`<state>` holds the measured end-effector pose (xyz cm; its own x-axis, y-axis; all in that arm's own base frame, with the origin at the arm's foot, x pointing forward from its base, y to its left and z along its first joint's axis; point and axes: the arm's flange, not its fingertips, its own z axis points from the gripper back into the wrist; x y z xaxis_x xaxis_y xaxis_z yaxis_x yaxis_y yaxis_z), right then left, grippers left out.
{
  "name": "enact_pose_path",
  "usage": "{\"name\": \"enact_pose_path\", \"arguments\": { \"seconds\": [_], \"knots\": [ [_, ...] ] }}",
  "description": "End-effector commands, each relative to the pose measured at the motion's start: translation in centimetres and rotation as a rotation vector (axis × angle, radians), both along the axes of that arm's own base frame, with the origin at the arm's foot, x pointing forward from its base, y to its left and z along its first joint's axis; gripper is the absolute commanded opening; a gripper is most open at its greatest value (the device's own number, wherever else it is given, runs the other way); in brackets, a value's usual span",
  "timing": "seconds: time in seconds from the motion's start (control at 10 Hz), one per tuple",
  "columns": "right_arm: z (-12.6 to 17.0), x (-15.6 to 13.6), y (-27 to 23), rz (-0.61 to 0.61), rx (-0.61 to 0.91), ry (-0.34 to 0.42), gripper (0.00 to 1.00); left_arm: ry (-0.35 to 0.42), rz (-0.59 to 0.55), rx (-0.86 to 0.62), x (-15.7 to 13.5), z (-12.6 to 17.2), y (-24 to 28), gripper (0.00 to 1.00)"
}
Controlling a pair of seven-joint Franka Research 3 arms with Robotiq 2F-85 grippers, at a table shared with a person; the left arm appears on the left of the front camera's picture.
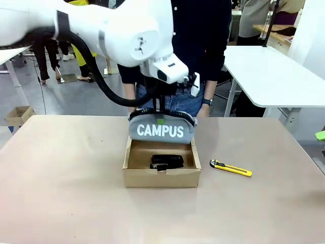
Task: Pack the items into the box.
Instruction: Pick up the item indicated by the person and place it inside the Mailer Box.
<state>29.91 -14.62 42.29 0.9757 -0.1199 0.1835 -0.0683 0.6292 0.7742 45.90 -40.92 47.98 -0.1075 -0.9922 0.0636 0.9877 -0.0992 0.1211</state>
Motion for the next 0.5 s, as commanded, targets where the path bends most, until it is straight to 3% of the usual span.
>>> {"name": "enact_pose_path", "arguments": {
  "seconds": [0.0, 0.2, 0.4],
  "knots": [
    [0.0, -0.2, -0.2, 0.017, -0.009, -0.008, 1.0, 0.022, 0.005, 0.021, -1.7, -1.6, -1.0, 0.1],
    [0.0, -0.2, -0.2, 0.017, -0.009, -0.008, 1.0, 0.023, 0.038, 0.044, -2.5, -3.1, -0.9, 0.1],
    [0.0, -0.2, -0.2, 0.017, -0.009, -0.008, 1.0, 0.074, 0.064, 0.01, -2.5, -5.3, -0.7, 0.1]
  ]
}}
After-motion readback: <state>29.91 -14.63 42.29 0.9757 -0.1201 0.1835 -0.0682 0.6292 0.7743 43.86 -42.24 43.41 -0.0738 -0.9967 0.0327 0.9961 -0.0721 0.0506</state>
